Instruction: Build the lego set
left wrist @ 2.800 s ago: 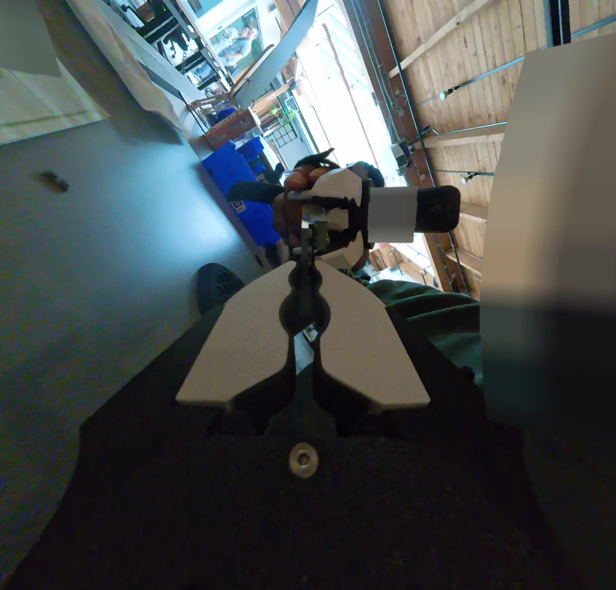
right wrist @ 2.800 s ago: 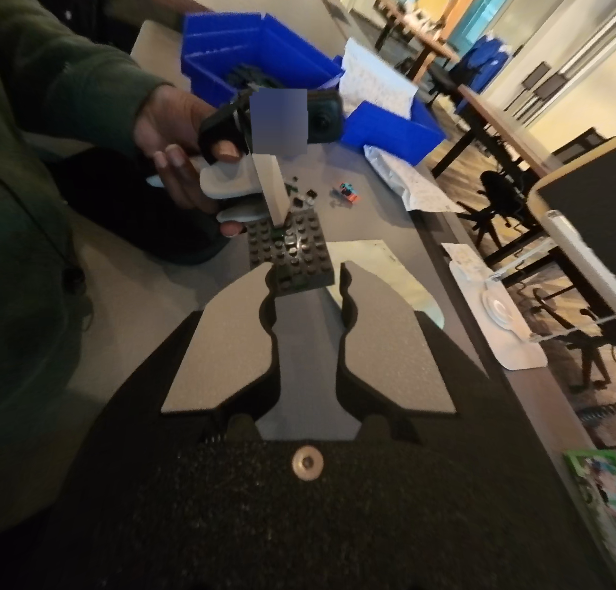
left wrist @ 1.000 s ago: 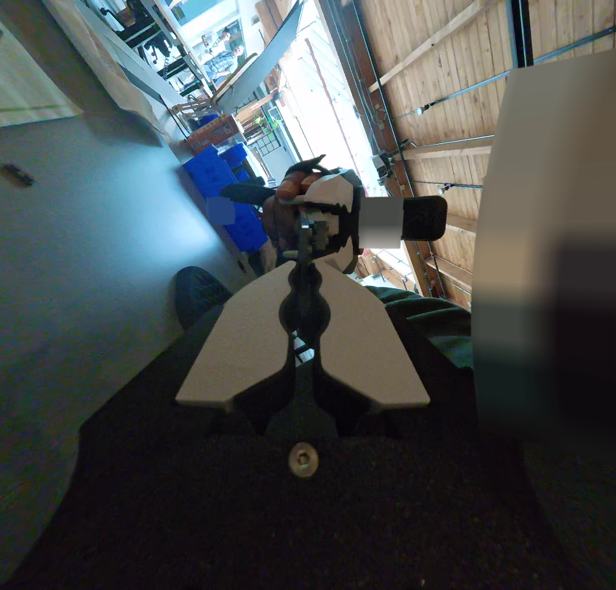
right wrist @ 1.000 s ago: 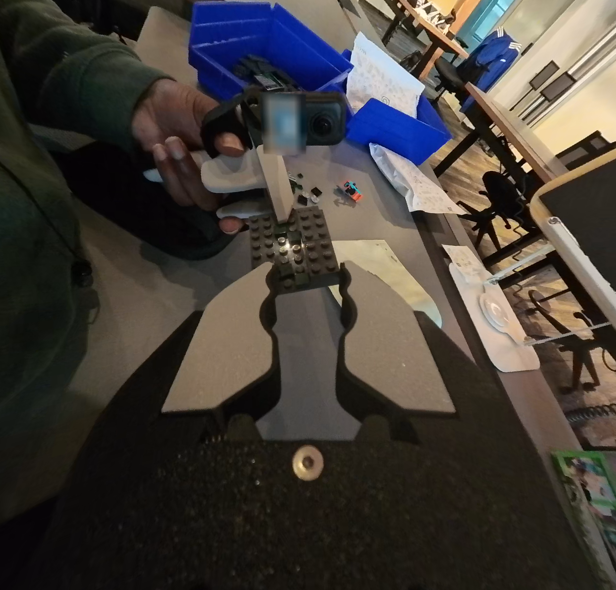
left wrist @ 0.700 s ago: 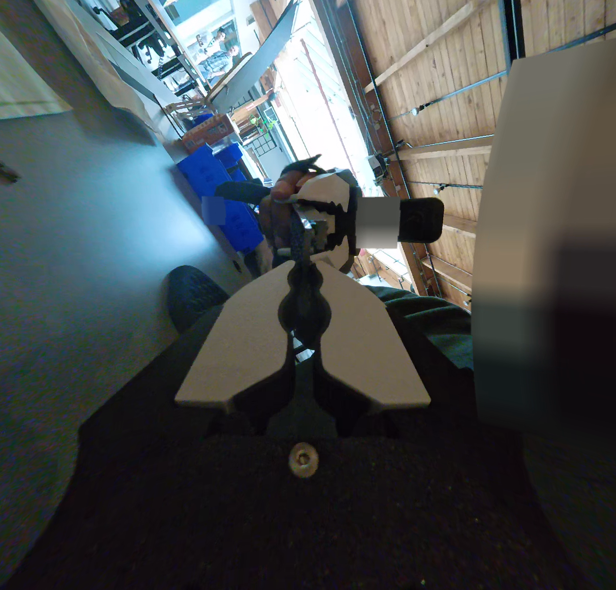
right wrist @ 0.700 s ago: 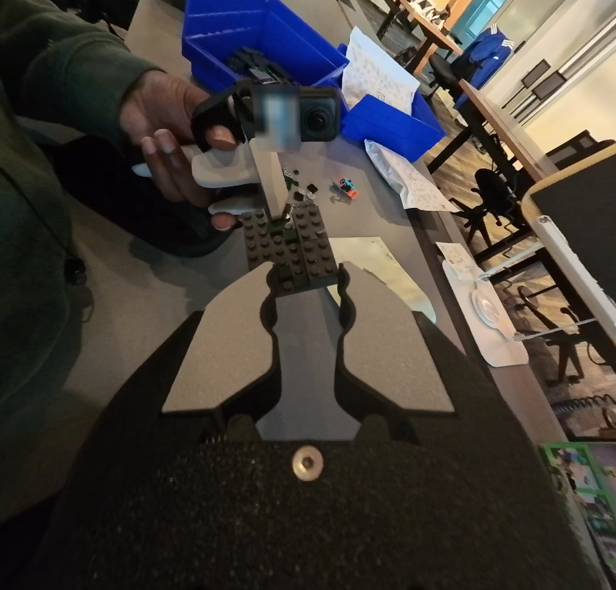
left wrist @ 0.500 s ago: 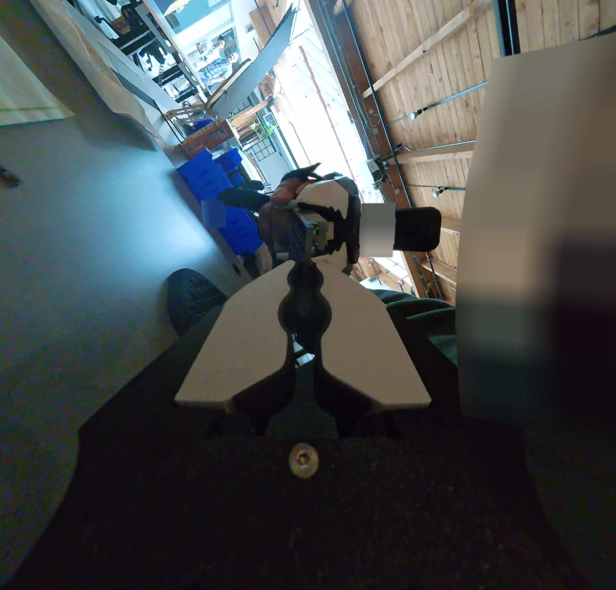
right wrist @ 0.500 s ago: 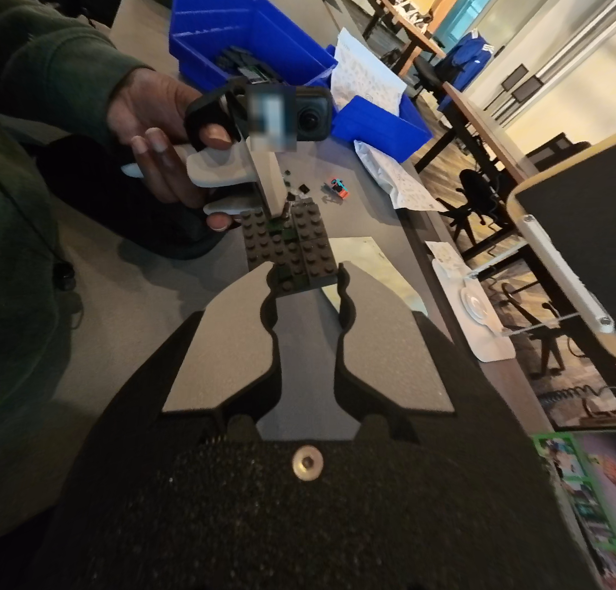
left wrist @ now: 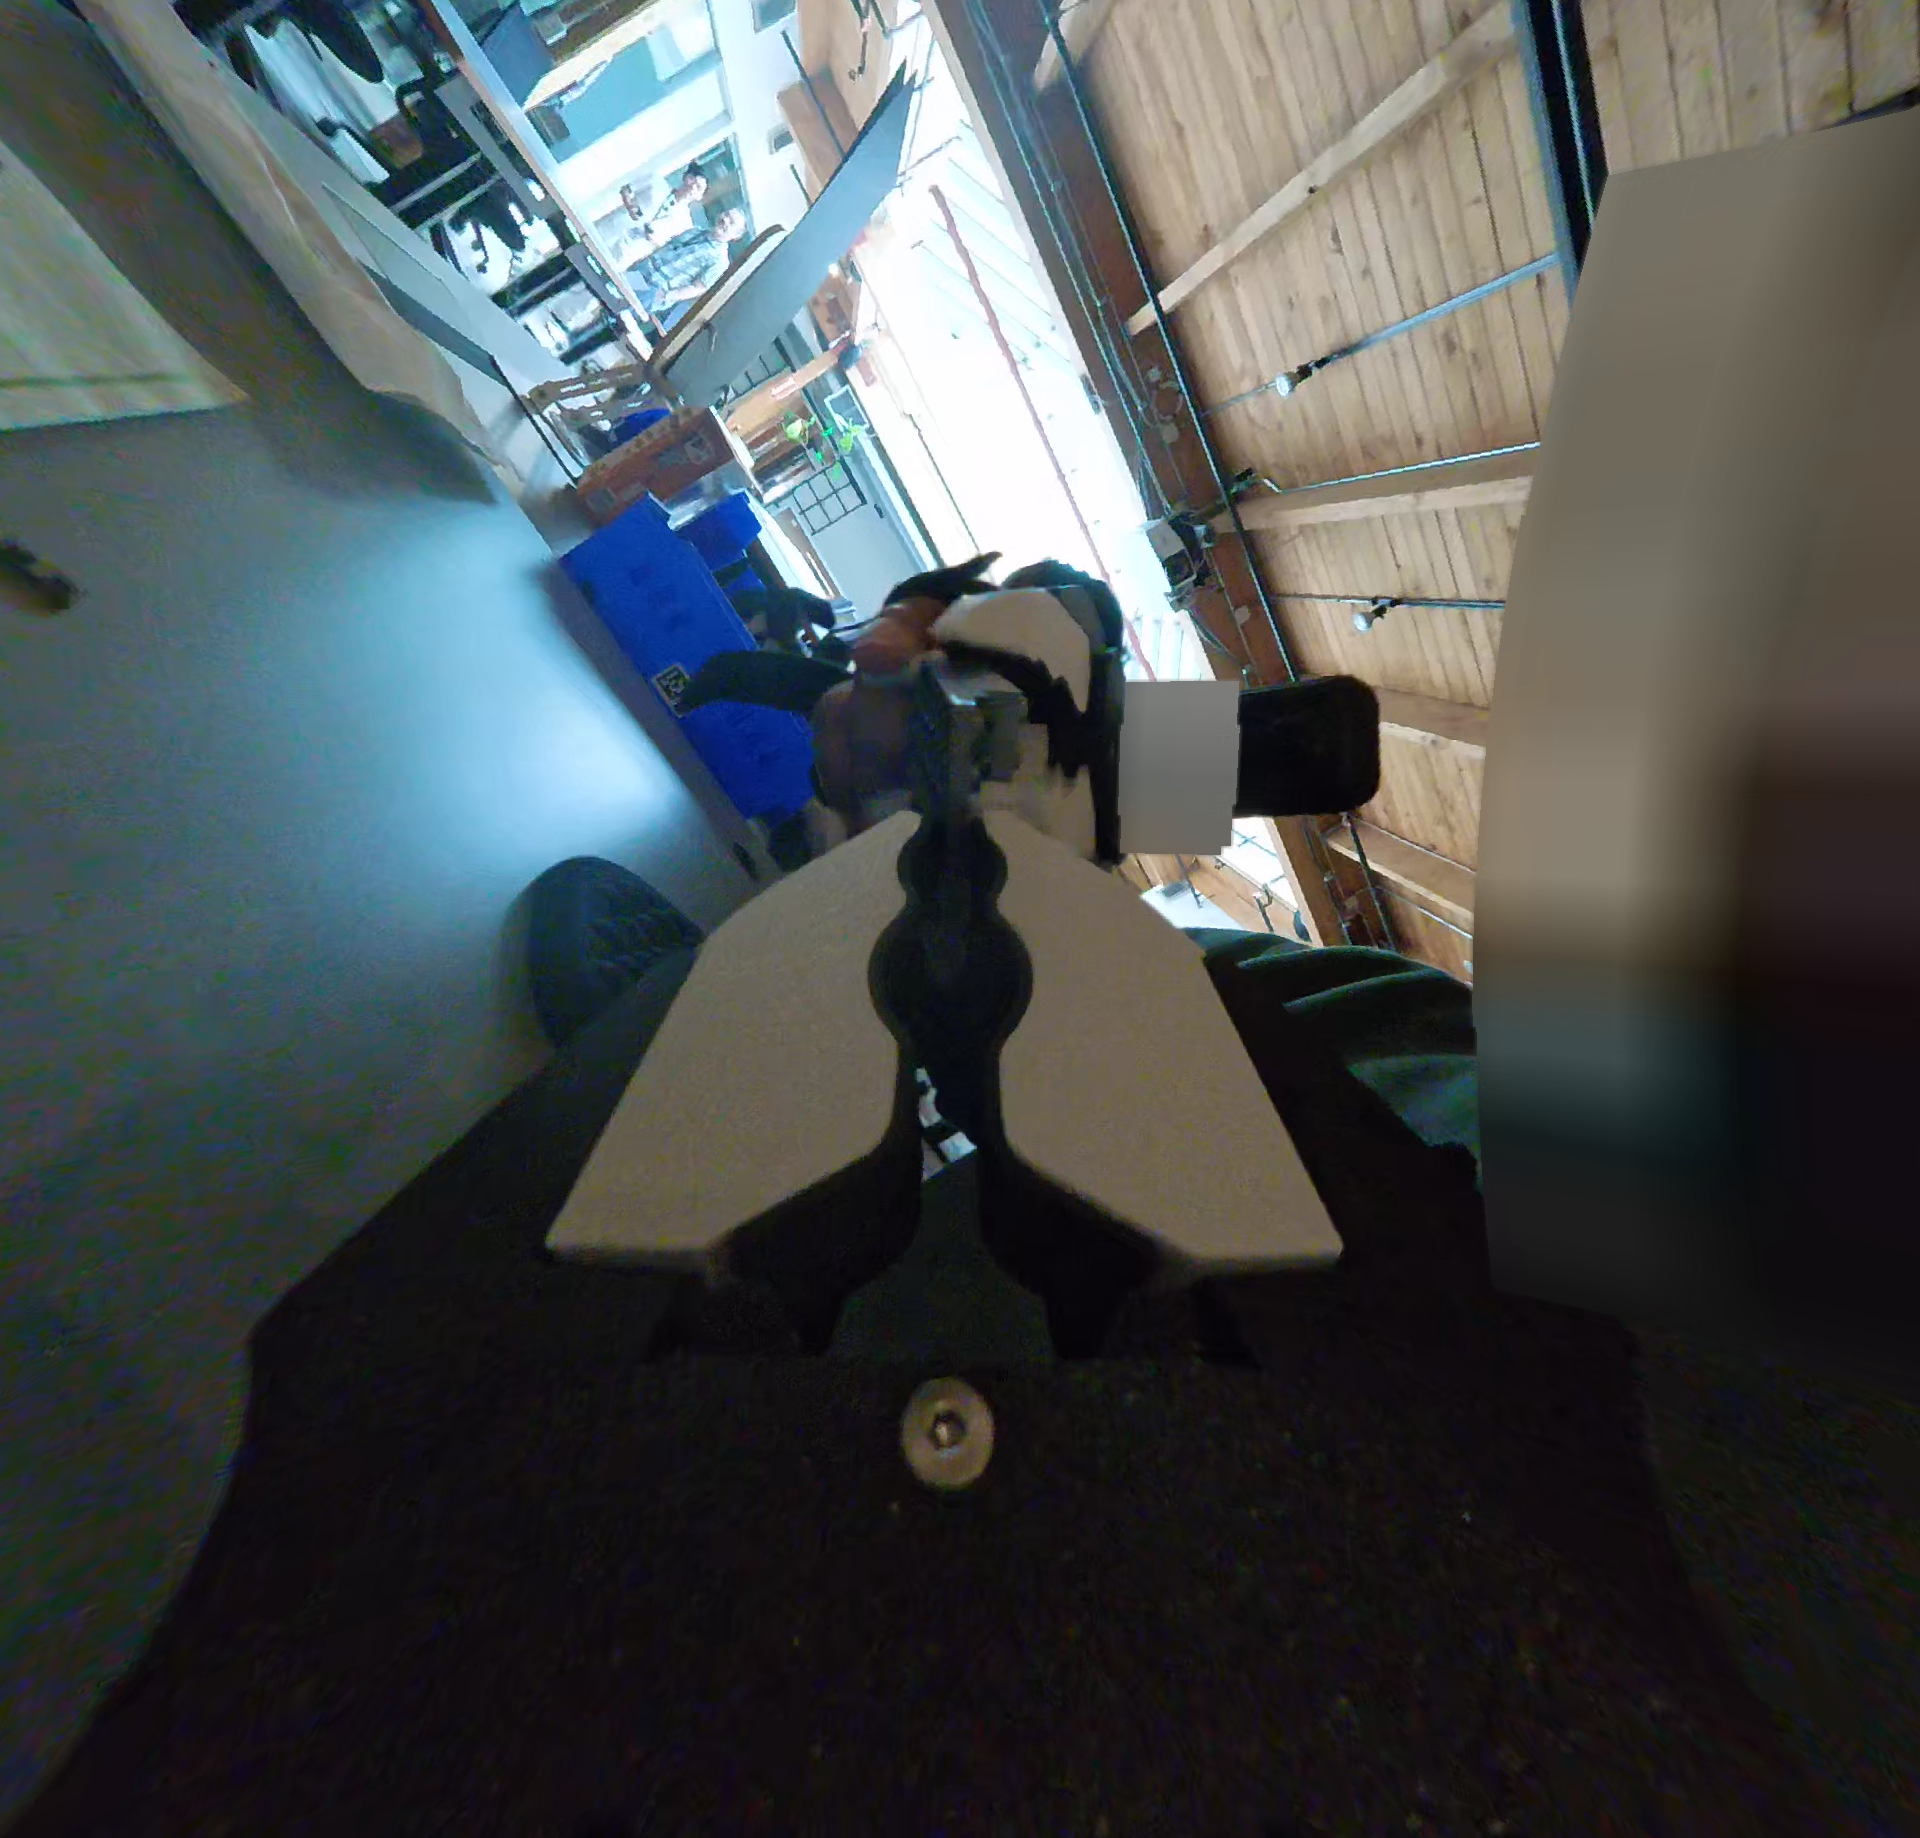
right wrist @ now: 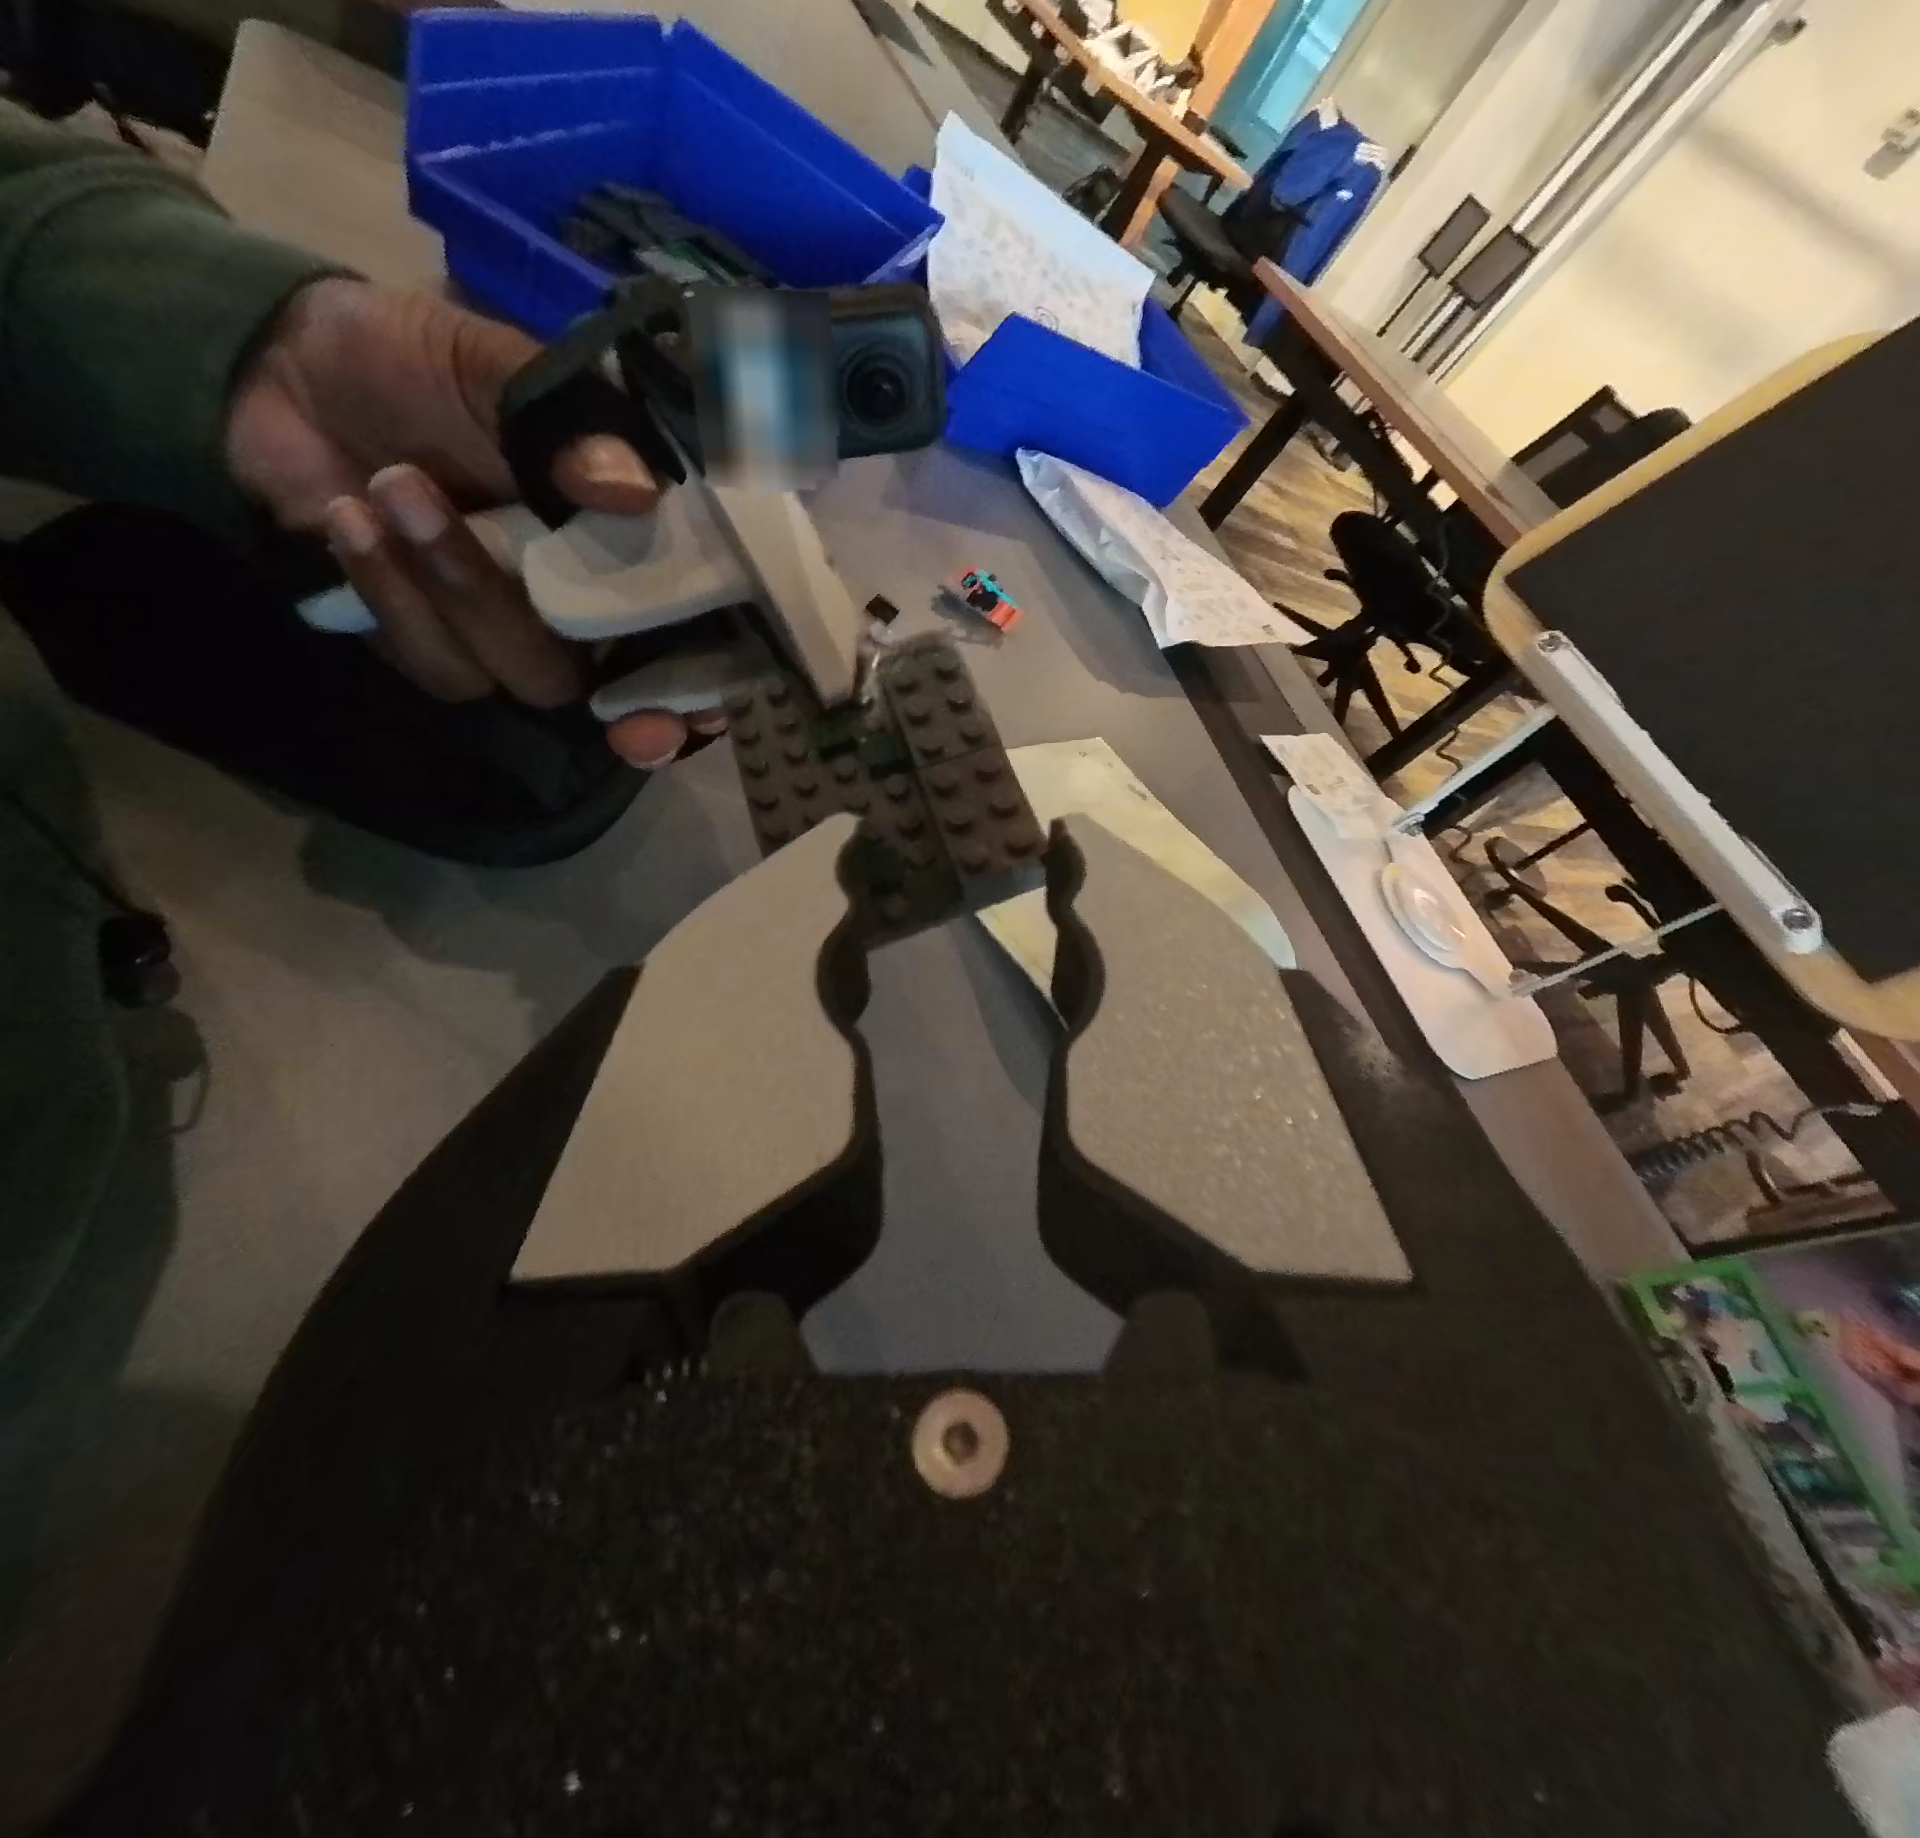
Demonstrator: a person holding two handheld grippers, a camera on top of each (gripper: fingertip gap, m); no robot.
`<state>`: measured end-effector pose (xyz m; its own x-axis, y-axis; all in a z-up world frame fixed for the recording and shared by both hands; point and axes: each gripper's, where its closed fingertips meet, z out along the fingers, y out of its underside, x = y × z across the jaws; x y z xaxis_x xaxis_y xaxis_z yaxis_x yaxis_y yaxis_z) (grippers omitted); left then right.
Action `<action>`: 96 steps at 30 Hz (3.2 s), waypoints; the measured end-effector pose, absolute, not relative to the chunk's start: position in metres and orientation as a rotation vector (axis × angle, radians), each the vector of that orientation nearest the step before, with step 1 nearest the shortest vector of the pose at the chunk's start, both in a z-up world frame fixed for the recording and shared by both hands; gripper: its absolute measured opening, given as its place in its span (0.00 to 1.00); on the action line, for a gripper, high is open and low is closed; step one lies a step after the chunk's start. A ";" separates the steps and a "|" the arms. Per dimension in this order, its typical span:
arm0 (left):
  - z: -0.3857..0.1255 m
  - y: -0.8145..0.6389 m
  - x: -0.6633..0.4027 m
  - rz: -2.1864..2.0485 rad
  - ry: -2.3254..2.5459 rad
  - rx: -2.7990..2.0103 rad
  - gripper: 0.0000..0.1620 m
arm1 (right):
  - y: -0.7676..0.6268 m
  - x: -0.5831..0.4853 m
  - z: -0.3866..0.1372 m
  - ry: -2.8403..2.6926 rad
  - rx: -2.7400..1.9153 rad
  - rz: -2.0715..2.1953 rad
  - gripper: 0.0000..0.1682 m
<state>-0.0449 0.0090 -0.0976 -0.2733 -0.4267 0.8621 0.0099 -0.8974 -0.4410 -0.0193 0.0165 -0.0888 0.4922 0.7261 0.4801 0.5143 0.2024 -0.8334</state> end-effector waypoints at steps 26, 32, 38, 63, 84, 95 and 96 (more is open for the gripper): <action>-0.093 0.006 -0.046 -2.301 0.523 -1.686 0.03 | 0.012 -0.017 -0.084 -1.233 -1.470 0.318 0.20; -0.093 0.005 -0.046 -2.317 0.531 -1.683 0.03 | 0.010 -0.017 -0.083 -1.262 -1.463 0.323 0.20; -0.093 0.004 -0.046 -2.319 0.539 -1.685 0.03 | 0.009 -0.017 -0.083 -1.268 -1.463 0.328 0.20; -0.093 0.003 -0.050 -2.315 0.522 -1.670 0.03 | 0.007 -0.019 -0.084 -1.251 -1.454 0.362 0.19; -0.095 0.000 -0.050 -2.241 0.535 -1.671 0.03 | 0.004 -0.019 -0.091 -1.133 -1.466 0.335 0.19; -0.102 -0.003 -0.049 -2.222 0.538 -1.692 0.03 | 0.005 -0.020 -0.095 -1.093 -1.478 0.355 0.19; -0.102 -0.003 -0.050 -2.227 0.538 -1.691 0.03 | 0.006 -0.019 -0.094 -1.088 -1.473 0.349 0.19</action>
